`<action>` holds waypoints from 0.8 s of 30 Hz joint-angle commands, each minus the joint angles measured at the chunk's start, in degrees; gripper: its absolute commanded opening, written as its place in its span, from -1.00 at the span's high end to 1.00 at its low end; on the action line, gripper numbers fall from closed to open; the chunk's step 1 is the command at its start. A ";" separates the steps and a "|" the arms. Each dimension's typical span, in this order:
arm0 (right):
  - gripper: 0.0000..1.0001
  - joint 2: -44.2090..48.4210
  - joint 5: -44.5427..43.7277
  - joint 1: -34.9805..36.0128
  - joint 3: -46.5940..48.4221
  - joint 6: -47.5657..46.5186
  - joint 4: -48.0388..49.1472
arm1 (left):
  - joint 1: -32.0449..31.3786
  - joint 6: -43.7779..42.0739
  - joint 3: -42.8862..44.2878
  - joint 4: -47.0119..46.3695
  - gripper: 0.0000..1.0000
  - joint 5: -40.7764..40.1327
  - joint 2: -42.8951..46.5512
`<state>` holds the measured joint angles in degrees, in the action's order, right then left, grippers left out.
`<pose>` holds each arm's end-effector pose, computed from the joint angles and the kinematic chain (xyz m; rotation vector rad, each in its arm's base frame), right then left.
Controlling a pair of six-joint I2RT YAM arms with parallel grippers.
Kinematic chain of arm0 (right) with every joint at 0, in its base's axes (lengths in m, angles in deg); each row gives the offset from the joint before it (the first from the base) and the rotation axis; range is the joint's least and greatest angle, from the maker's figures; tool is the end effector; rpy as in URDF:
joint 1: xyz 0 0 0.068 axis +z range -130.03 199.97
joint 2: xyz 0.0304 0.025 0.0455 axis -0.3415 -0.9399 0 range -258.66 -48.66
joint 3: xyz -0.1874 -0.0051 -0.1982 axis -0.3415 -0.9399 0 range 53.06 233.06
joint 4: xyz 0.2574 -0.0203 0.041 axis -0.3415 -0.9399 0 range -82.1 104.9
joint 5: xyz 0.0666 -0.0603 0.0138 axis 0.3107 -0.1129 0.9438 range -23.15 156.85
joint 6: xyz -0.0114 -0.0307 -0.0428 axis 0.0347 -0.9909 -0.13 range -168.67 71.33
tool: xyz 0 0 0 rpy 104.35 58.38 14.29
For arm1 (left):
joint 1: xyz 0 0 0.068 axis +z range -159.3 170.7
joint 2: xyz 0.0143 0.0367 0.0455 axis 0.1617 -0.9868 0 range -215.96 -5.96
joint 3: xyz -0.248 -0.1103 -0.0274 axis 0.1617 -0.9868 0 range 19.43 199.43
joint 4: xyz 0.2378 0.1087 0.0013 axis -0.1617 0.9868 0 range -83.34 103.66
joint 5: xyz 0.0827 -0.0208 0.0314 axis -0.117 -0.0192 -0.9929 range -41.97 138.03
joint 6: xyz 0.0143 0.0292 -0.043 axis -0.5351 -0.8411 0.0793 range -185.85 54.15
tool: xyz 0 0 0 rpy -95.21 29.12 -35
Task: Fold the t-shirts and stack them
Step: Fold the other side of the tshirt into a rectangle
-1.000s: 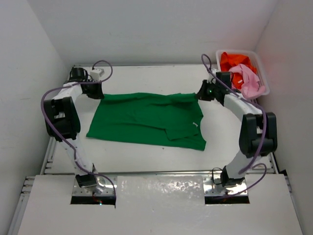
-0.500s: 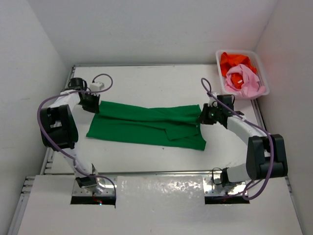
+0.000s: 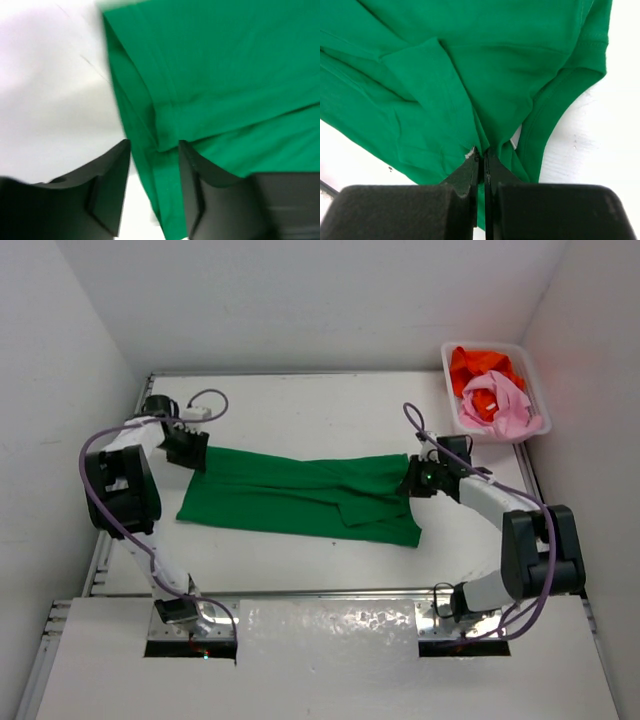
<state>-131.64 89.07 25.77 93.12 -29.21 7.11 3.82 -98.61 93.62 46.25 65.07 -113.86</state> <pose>0.2730 0.0412 0.1699 0.1221 2.4782 0.6673 0.3621 0.0738 0.1752 0.5285 2.7002 -0.2221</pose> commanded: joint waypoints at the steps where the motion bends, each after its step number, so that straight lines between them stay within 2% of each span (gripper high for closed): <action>1: 1.00 -1.57 0.90 0.61 0.20 -0.65 0.85 | 0.15 4.00 8.32 -0.92 0.14 3.69 3.21; 2: 1.00 -2.27 0.72 0.79 0.03 -0.57 0.67 | -0.03 5.14 10.08 -0.92 0.03 4.40 3.92; 4: 1.00 -2.97 -0.24 0.79 -0.50 -0.39 -0.12 | -3.09 7.26 15.53 -1.62 0.01 5.89 6.02; 7: 1.00 -4.64 -0.59 0.79 -0.59 -0.30 -1.52 | -14.84 6.04 22.12 -0.93 0.01 5.73 5.86; 8: 1.00 -5.26 -0.42 0.79 -0.85 -0.22 -1.52 | -21.84 6.29 25.96 0.47 0.01 5.90 2.90; 11: 1.00 -5.53 0.02 0.79 -1.12 0.57 -0.91 | -30.94 7.69 32.48 3.20 0.04 8.27 -4.49; 12: 1.00 -5.53 -0.07 0.79 -1.29 0.58 -0.65 | -35.93 8.14 35.99 3.82 0.05 9.23 -9.30; 15: 1.00 -5.26 -0.07 0.70 -1.90 1.54 0.66 | -43.50 8.67 39.53 1.38 0.06 10.91 -16.26; 18: 1.00 -5.35 0.72 0.70 -2.70 3.38 3.04 | -47.13 10.33 40.06 -3.46 0.06 12.93 -20.40; 24: 1.00 -6.05 2.30 0.70 -3.75 6.81 7.35 | -49.16 12.36 38.93 -7.16 0.06 11.80 -24.73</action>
<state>-137.69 89.55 26.12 89.44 -24.33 9.84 -47.24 -88.40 132.22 42.87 76.98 -140.90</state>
